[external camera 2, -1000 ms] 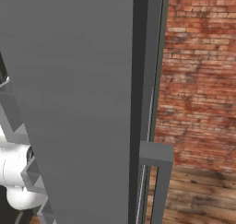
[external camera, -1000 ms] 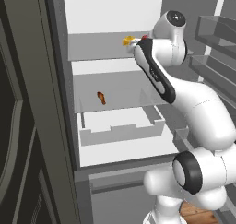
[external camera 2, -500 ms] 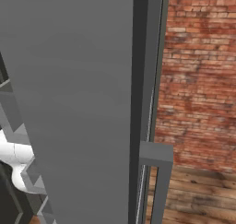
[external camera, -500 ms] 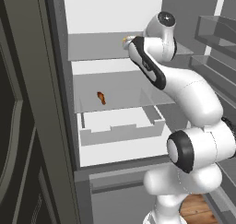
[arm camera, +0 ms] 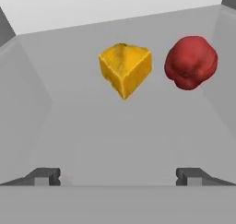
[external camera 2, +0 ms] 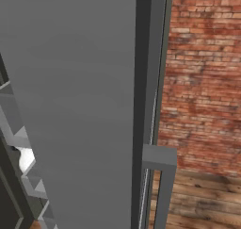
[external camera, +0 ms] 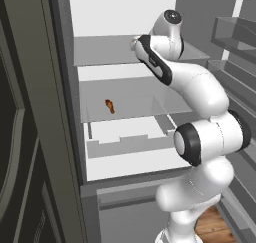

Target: Take the cheese, chicken drumstick, and bell pepper from the fridge and place them on the plate on the dining counter to create an appetizer plate.

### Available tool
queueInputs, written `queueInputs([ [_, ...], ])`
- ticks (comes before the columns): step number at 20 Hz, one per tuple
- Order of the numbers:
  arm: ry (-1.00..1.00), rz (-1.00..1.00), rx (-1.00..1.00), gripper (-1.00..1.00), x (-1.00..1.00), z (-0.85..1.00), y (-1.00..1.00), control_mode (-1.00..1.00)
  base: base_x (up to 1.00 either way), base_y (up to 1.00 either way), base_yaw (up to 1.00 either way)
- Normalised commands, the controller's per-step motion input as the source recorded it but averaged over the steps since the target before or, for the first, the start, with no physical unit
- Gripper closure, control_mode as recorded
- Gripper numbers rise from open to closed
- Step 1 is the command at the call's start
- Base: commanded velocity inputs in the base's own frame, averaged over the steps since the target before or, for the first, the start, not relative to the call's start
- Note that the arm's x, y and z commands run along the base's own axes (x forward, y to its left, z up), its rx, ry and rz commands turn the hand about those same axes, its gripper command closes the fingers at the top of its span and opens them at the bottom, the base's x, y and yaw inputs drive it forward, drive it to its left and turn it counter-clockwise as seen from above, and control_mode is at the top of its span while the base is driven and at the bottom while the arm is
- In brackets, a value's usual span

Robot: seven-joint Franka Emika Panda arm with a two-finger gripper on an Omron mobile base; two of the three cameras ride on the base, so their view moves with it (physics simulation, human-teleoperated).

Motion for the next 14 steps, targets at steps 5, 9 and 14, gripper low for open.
queueInputs([
  [5,0.00,-0.02,0.00,-1.00,0.42,0.01,0.00,-1.00,0.00,0.00,0.00],
  [9,0.00,-0.03,0.00,-1.00,0.40,0.00,-0.08,-1.00,0.00,0.00,0.00],
  [14,0.00,-0.04,0.00,-1.00,0.46,0.00,-0.03,-1.00,0.00,0.00,0.00],
])
